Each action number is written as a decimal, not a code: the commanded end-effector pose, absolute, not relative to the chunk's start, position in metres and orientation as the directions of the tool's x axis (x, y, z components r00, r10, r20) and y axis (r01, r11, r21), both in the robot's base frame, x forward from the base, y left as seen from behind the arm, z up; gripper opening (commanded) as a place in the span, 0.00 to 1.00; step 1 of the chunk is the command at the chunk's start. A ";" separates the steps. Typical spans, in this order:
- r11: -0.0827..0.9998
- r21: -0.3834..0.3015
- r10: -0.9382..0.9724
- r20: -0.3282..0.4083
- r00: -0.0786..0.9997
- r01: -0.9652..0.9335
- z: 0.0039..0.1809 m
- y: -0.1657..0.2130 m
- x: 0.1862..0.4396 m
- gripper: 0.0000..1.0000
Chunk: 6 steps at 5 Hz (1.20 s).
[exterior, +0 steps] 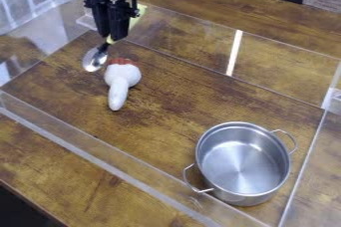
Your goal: Move the green spoon to the left
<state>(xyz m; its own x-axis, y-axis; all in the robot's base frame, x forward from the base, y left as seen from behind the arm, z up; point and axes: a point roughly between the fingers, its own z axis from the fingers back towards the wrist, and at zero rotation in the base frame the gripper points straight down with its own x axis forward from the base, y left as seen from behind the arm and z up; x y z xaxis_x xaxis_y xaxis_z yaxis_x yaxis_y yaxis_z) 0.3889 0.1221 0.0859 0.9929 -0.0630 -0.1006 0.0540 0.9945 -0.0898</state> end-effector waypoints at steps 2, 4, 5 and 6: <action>0.998 -0.067 -0.016 -0.021 1.000 0.015 0.111 0.139 0.390 1.00; 0.998 -0.068 -0.019 -0.028 0.999 0.017 0.113 0.139 0.381 1.00; 0.997 -0.072 -0.019 -0.026 0.999 0.017 0.117 0.140 0.379 1.00; 0.997 -0.074 -0.020 -0.023 1.000 0.018 0.122 0.141 0.378 1.00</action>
<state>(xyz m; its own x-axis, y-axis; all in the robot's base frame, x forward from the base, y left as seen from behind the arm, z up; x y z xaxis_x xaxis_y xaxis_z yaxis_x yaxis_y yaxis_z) 0.3794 0.1303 0.0796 0.9914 -0.0403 -0.1241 0.0259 0.9930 -0.1152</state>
